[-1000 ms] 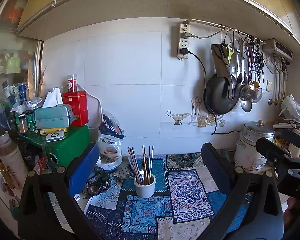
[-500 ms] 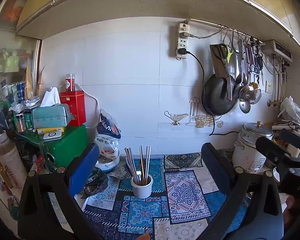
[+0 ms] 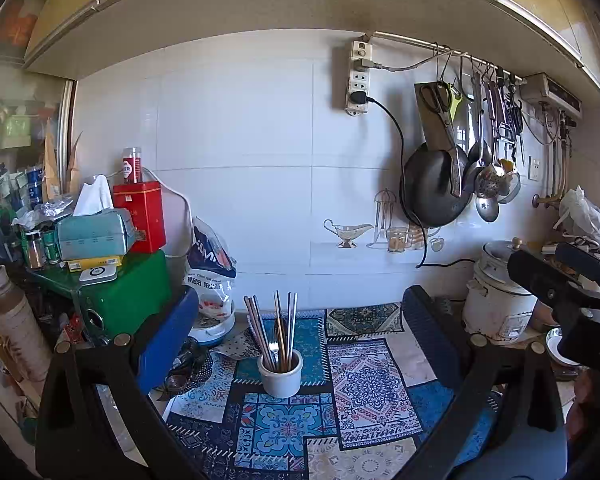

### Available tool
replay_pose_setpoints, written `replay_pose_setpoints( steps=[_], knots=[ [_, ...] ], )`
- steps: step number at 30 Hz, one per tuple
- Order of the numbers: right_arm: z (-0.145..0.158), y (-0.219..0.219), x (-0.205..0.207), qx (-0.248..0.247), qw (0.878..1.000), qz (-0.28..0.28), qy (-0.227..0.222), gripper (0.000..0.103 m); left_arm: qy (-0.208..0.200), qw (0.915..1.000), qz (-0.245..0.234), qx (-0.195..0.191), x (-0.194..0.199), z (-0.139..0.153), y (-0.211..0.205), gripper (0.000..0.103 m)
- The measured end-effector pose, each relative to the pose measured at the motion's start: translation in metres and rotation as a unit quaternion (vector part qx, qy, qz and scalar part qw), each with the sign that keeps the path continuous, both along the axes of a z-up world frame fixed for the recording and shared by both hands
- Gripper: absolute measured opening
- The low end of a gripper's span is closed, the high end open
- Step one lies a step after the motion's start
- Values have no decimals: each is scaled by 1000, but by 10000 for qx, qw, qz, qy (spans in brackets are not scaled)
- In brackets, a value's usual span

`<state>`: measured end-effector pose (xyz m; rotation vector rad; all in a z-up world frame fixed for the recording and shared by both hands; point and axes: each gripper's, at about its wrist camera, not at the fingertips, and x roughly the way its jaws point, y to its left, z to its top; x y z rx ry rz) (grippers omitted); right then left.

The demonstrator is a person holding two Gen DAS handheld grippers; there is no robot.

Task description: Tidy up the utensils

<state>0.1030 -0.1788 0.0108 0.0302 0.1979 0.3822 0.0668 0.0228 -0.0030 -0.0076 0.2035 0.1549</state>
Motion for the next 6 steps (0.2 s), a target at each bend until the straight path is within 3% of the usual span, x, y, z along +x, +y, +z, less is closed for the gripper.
replay_pose_setpoints(
  steps=[6],
  knots=[
    [-1, 9, 6, -95, 9999, 34, -11, 103, 35, 9999, 7, -110, 10, -2, 8, 102]
  ],
)
